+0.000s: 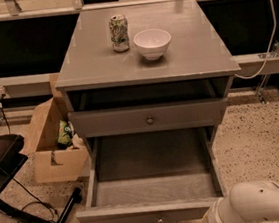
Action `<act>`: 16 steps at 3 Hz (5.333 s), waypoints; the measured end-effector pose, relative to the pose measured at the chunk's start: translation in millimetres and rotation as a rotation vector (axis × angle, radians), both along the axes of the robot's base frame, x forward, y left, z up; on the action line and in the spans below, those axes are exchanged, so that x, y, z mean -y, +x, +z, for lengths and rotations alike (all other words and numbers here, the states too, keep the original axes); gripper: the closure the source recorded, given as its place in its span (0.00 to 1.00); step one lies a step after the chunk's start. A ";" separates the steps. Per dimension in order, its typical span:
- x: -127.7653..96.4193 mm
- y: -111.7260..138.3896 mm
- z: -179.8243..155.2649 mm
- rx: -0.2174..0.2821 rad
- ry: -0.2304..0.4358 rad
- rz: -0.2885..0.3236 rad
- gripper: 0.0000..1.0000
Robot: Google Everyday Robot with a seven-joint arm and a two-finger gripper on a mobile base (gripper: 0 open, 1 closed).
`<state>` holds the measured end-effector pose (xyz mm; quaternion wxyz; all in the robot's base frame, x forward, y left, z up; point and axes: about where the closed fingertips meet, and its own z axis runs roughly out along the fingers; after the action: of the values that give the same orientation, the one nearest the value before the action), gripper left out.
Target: Close middle drawer
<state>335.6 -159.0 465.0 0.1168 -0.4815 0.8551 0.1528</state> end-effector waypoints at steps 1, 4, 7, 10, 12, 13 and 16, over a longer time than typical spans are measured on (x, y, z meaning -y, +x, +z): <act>-14.2 -0.2 -23.0 -0.018 0.039 0.015 1.00; -111.0 -15.5 -187.8 -0.142 0.220 0.094 1.00; -144.1 -27.8 -267.1 -0.232 0.348 0.042 1.00; -147.1 64.2 -235.6 -0.105 0.365 0.068 1.00; -163.2 137.5 -229.1 -0.089 0.310 0.077 1.00; -174.7 172.7 -221.9 -0.080 0.278 0.054 1.00; -131.4 217.7 -254.1 -0.127 0.325 0.029 1.00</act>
Offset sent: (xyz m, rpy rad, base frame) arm -0.0340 0.1237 -0.2075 0.2629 0.2113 0.1200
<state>553.4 -27.7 210.8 0.1366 -0.4578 0.8179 0.3207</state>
